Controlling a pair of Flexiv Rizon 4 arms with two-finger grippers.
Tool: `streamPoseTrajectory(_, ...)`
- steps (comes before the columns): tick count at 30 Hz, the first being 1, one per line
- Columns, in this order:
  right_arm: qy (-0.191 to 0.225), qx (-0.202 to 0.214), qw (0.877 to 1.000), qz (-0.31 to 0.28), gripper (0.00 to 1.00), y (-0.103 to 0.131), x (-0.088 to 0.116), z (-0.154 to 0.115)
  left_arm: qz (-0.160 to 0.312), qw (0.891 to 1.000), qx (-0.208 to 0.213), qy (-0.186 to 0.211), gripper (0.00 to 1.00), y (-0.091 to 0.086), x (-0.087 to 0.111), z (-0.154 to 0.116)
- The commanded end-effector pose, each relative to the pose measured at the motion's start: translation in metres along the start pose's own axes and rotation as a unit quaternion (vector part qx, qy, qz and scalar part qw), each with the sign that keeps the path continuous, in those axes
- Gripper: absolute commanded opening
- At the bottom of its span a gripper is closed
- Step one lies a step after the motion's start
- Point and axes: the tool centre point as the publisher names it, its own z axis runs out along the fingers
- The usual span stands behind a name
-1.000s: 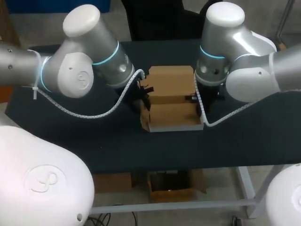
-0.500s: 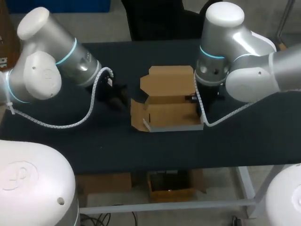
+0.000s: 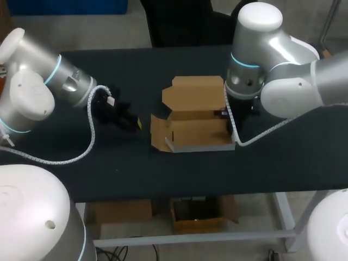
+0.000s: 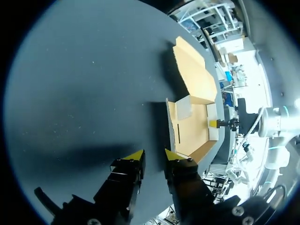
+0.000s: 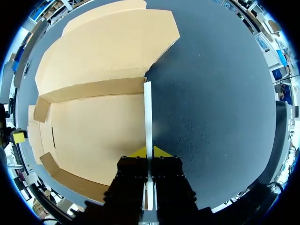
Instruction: Assemble the packaging by folding the flat box into shape, placing the metal phone stand inside, and closing the box properly
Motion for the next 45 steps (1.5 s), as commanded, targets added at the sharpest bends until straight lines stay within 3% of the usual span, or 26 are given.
streamPoseTrajectory(1, -0.001, 0.001, 1.000, 0.001, 0.00, 0.000, 0.001, 0.000, -0.001, 0.999, -0.014, 0.036, 0.26, -0.009, -0.006, 0.014)
streamPoseTrajectory(16, -0.001, 0.001, 1.000, 0.001, 0.00, 0.000, 0.001, 0.000, 0.007, 0.993, -0.041, 0.111, 0.28, -0.005, 0.011, 0.048)
streamPoseTrajectory(27, -0.001, 0.001, 1.000, 0.001, 0.00, 0.000, 0.001, 0.000, 0.036, 0.989, -0.041, 0.140, 0.29, -0.002, 0.045, 0.048)
streamPoseTrajectory(35, -0.001, 0.001, 1.000, 0.001, 0.00, 0.000, 0.001, 0.000, 0.048, 0.987, -0.046, 0.144, 0.32, -0.003, 0.066, 0.054)
streamPoseTrajectory(45, -0.001, 0.001, 1.000, 0.001, 0.00, 0.000, 0.001, 0.000, 0.034, 0.994, -0.023, 0.104, 0.34, -0.003, 0.080, 0.063)
